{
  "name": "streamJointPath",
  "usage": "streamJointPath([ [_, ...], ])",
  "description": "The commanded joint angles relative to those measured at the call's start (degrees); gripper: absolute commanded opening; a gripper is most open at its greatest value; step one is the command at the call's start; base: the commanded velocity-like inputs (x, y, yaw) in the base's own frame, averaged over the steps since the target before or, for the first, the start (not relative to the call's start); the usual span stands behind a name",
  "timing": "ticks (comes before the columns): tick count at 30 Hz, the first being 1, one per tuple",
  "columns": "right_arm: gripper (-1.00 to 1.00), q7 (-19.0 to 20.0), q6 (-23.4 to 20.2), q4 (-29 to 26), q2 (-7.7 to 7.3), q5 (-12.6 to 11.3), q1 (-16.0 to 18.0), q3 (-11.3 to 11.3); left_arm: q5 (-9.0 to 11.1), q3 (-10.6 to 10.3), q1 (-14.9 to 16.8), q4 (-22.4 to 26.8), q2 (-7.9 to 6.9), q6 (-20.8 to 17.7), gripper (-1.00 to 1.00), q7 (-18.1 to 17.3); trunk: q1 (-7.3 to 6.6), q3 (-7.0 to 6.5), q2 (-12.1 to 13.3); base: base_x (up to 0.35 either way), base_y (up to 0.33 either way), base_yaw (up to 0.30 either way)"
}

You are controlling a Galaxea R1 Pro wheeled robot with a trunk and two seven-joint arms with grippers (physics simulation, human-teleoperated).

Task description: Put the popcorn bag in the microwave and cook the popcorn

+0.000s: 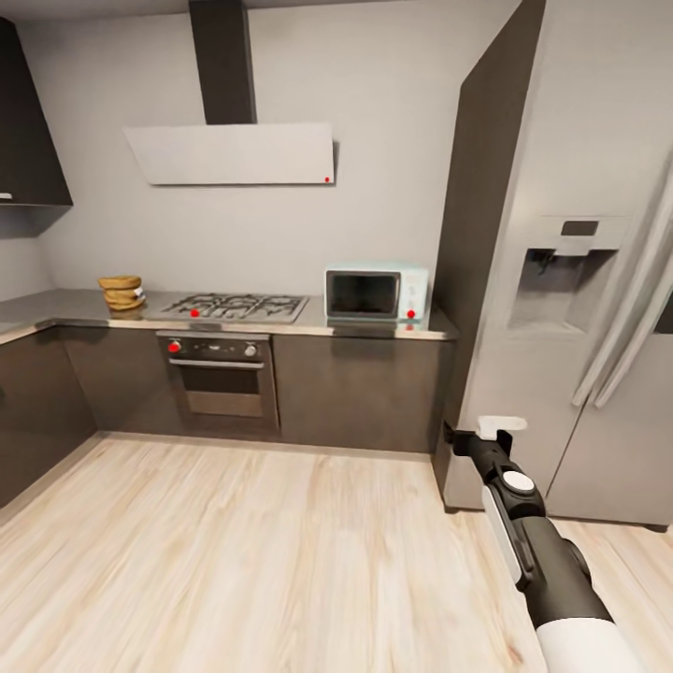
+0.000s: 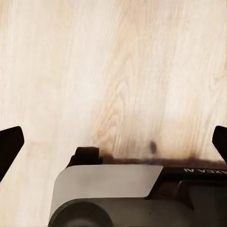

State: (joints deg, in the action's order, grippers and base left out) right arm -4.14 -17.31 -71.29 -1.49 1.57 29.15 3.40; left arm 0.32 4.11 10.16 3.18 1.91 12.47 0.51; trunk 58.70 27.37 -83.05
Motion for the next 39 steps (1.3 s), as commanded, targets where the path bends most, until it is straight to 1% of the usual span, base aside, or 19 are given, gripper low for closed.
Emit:
streamJointPath([
  [1,1.00,-0.2,-0.4,-0.1,0.08,0.2,0.0,-0.1,0.0,0.4,0.0,0.0,0.02,0.2,1.00,0.0,0.03,0.06,0.0,0.344,0.055,0.000],
  [8,1.00,-1.4,-0.3,0.0,0.08,0.1,0.0,-0.1,0.0,0.4,0.0,0.0,0.02,0.2,1.00,0.0,0.03,0.06,0.0,0.344,0.129,0.000],
  [20,1.00,-1.4,-0.9,-0.9,0.03,0.1,0.2,0.1,0.0,0.4,0.0,0.0,0.02,0.2,1.00,0.0,0.03,0.06,0.0,0.344,0.160,0.000],
  [25,1.00,-1.4,-4.7,-1.7,-0.14,0.1,1.9,0.4,0.0,0.4,0.0,0.0,0.02,0.2,1.00,0.0,0.03,0.06,0.0,0.344,0.151,0.000],
  [28,1.00,-1.0,-9.5,-5.9,-0.45,0.0,2.8,0.4,0.0,0.4,0.0,0.0,0.02,0.2,1.00,0.0,0.03,0.06,0.0,0.344,0.134,0.000],
  [32,1.00,-1.3,-13.1,-10.5,-0.32,0.1,2.7,0.2,0.0,0.4,0.0,0.0,0.02,0.2,1.00,0.0,0.03,0.06,0.0,0.344,0.128,0.000],
  [35,1.00,-1.4,-13.7,-11.3,-0.46,0.1,2.7,0.3,0.0,0.3,0.0,0.0,0.02,0.2,1.00,0.0,0.03,0.06,0.0,0.269,0.097,0.000],
  [39,1.00,-1.4,-13.7,-11.4,-0.50,0.3,2.5,0.0,-0.1,0.3,0.0,0.0,0.04,0.2,1.00,0.0,0.03,0.06,0.0,0.034,0.012,0.000],
])
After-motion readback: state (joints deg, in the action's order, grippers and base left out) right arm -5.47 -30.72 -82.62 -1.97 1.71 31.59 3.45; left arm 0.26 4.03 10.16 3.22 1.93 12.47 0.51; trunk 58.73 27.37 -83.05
